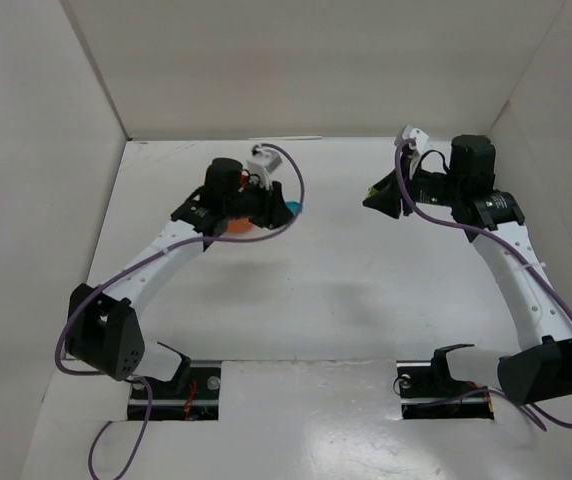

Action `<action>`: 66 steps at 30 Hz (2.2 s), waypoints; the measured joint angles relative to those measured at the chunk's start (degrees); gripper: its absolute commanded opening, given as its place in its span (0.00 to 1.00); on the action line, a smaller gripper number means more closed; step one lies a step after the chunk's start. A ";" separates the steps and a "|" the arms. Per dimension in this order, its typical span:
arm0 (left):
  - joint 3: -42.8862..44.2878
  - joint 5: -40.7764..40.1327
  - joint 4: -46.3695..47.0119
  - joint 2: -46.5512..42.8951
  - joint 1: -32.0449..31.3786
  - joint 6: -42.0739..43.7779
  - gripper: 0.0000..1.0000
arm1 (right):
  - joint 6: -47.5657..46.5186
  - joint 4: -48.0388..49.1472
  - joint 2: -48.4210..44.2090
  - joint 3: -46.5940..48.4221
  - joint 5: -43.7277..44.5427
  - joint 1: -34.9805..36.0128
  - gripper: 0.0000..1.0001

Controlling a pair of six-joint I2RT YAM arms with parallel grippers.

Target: Sort the legos into containers by color

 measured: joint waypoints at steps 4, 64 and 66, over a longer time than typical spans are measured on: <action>7.32 -10.82 -6.99 2.91 9.62 -7.19 0.00 | 0.04 -0.24 -0.37 -0.48 5.92 -0.33 0.00; 42.77 -29.24 -38.03 35.12 25.53 -18.71 0.04 | -1.73 -5.20 5.70 -2.25 17.07 -5.95 0.00; 42.86 -30.21 -38.07 35.12 25.53 -19.61 0.04 | -1.73 -5.20 5.70 -2.25 17.27 -5.99 0.00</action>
